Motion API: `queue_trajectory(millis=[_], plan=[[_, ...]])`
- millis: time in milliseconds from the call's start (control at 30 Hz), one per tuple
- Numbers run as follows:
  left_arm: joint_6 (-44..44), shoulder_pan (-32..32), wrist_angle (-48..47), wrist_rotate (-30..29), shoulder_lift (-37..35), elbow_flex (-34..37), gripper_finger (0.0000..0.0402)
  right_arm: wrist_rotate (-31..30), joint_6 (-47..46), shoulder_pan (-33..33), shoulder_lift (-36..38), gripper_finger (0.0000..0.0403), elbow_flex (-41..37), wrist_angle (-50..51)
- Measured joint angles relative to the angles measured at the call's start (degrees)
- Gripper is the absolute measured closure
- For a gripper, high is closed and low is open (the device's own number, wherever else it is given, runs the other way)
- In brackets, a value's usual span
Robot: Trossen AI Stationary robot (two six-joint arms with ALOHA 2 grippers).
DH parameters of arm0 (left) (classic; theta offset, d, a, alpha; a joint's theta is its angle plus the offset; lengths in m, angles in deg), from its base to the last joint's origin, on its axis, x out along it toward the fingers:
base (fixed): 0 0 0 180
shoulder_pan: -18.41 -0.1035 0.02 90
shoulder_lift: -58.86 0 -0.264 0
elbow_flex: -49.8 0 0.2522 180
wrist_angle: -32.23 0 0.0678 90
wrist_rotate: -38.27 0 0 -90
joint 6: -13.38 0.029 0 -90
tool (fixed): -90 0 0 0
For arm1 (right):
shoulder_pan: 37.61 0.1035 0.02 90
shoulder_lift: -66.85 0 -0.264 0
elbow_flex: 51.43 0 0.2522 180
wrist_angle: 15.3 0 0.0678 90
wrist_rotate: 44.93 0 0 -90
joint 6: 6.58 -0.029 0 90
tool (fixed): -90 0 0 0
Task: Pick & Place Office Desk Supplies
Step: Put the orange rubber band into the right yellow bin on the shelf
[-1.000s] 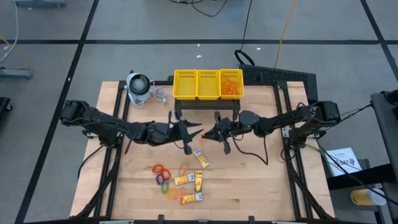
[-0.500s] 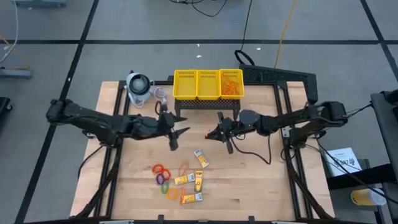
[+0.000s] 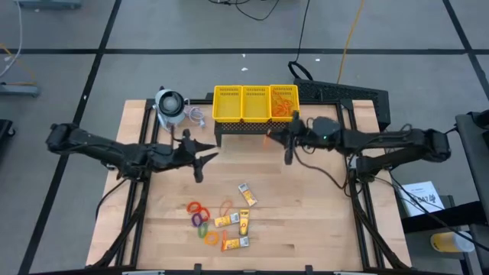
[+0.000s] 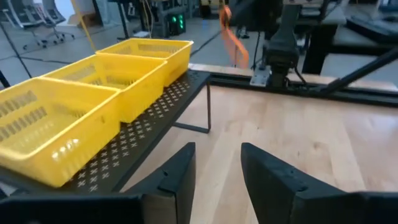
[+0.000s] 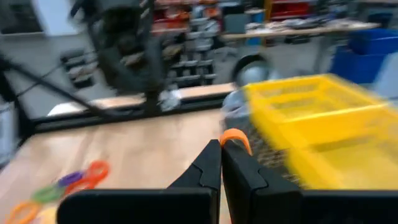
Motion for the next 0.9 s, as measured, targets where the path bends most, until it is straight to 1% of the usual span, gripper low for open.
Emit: queue_trajectory(millis=[167,233,300,533,667,900], plan=[[-2.76,-0.04,3.65,-0.41,-3.40,5.32,0.0270,-7.06,3.88,-5.09,0.80,0.0403,5.16,8.64],[-4.32,-0.04,4.52,-0.40,-3.56,6.51,0.0270,-7.05,4.54,-8.10,0.59,0.0403,7.09,12.35],[-5.17,-0.03,4.22,-0.38,-3.54,7.16,0.0270,-7.06,4.66,-10.94,-0.11,0.0403,8.50,13.69],[-7.13,-0.02,4.28,0.09,-3.35,7.53,0.0270,-6.91,3.00,-19.01,-0.20,0.0403,8.75,18.48],[-7.12,-0.04,4.28,0.09,-3.34,7.53,0.0270,-6.90,1.30,-21.16,-0.22,0.0403,8.54,20.16],[-6.62,-0.04,4.32,0.09,-3.34,7.53,0.0270,-6.81,0.63,-21.40,-0.21,0.0401,7.83,19.97]])
